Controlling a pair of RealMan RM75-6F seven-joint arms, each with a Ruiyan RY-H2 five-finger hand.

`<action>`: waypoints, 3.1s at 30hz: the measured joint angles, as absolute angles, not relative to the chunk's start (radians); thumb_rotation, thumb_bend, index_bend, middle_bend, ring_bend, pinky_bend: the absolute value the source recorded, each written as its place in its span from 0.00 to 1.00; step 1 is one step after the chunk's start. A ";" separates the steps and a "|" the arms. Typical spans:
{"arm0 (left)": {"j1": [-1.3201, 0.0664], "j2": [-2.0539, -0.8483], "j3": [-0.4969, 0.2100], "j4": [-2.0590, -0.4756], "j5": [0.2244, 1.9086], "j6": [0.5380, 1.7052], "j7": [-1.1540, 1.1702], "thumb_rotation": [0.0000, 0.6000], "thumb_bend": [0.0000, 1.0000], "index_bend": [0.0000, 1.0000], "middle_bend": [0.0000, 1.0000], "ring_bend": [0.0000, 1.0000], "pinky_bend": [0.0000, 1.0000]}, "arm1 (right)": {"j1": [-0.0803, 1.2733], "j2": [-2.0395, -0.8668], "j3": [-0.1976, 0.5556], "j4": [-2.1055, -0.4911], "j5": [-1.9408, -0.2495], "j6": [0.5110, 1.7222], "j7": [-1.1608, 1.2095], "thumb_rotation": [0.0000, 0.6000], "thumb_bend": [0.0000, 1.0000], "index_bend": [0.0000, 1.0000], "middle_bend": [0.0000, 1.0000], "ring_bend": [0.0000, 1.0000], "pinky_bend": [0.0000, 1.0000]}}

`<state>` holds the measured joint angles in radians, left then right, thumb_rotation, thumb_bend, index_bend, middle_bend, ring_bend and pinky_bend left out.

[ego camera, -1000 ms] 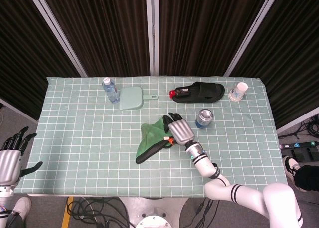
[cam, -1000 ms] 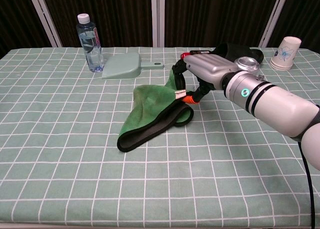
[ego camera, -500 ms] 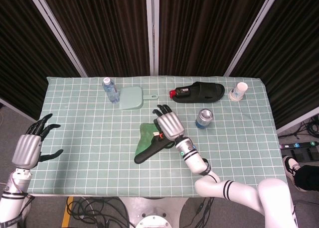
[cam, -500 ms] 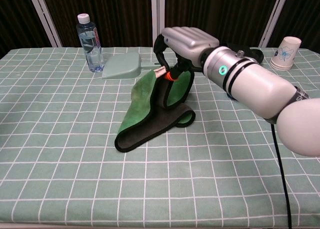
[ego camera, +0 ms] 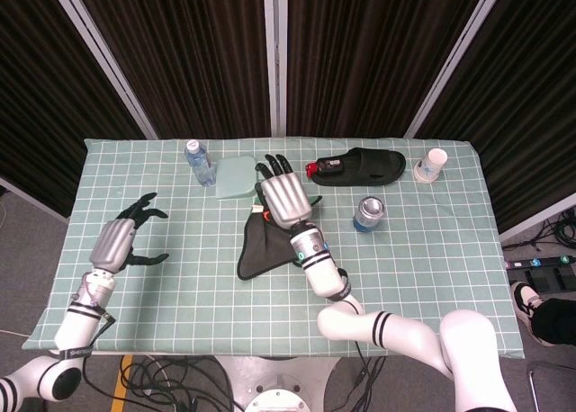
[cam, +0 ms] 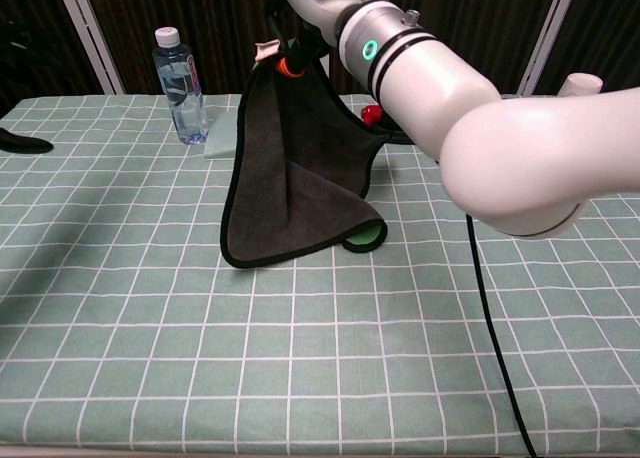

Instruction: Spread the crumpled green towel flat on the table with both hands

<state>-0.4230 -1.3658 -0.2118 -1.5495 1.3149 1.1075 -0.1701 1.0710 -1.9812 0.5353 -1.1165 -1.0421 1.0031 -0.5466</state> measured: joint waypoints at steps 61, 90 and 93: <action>-0.611 -1.768 -0.284 -1.337 0.961 0.897 -0.163 1.00 0.50 0.81 0.47 0.24 0.31 | 1.084 -1.927 0.469 -1.241 -0.976 1.116 -0.481 1.00 0.59 0.75 0.24 0.08 0.10; -0.708 -1.610 -0.495 -1.259 1.075 1.067 -0.217 1.00 0.49 0.81 0.47 0.24 0.30 | 1.021 -1.731 0.527 -1.247 -1.016 1.000 -0.115 1.00 0.56 0.72 0.24 0.08 0.08; -0.702 -1.609 -0.482 -1.257 1.094 1.083 -0.228 1.00 0.49 0.81 0.47 0.24 0.30 | 1.017 -1.723 0.498 -1.229 -1.040 0.975 -0.087 1.00 0.55 0.71 0.24 0.08 0.07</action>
<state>-0.7022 -1.6095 -0.4818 -1.2574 1.0941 1.0828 -0.2276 1.0166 -1.7227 0.4981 -1.2290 -1.0398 0.9750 -0.0874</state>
